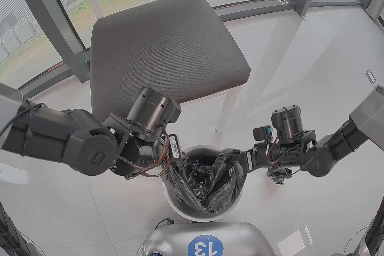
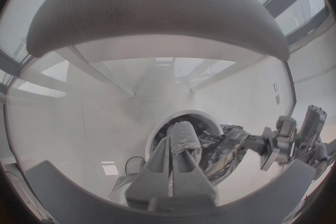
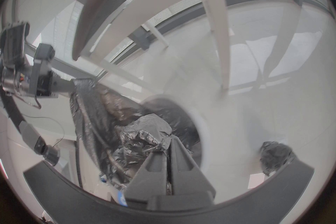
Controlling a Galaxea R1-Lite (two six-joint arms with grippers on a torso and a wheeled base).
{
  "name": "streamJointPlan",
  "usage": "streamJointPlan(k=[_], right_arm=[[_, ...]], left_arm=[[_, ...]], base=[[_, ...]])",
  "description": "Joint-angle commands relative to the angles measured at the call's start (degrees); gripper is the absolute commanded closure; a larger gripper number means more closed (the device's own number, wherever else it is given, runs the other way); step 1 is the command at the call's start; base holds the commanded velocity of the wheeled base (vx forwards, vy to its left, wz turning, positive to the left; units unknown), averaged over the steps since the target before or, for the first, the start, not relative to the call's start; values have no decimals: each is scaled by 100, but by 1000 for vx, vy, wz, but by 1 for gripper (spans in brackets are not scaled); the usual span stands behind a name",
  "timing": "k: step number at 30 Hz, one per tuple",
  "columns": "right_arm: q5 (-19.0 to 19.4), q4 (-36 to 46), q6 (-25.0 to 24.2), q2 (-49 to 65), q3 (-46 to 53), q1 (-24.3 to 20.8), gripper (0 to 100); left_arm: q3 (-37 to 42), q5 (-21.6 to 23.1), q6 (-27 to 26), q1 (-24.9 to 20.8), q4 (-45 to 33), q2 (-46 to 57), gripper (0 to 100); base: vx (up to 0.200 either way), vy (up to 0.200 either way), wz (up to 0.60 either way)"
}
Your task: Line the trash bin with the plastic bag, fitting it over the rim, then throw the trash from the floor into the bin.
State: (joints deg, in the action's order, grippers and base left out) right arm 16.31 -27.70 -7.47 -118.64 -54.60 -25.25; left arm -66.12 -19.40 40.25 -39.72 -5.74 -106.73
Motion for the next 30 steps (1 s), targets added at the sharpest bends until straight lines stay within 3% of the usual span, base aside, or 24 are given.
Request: streamJointPlan(k=[1, 13, 22, 30], right_arm=[[4, 318, 220, -37, -420, 538, 100], [-5, 326, 413, 579, -130, 1013, 100], [-5, 326, 615, 623, -42, 1435, 100], [-5, 423, 747, 719, -24, 1628, 100]], left_arm=[[38, 15, 35, 219, 82, -129, 100], [143, 32, 35, 351, 91, 117, 100], [636, -12, -9, 526, 803, 12, 100], [767, -20, -18, 649, 829, -32, 100]], base=[[0, 0, 0], [0, 0, 0], [0, 0, 0], [0, 0, 0]])
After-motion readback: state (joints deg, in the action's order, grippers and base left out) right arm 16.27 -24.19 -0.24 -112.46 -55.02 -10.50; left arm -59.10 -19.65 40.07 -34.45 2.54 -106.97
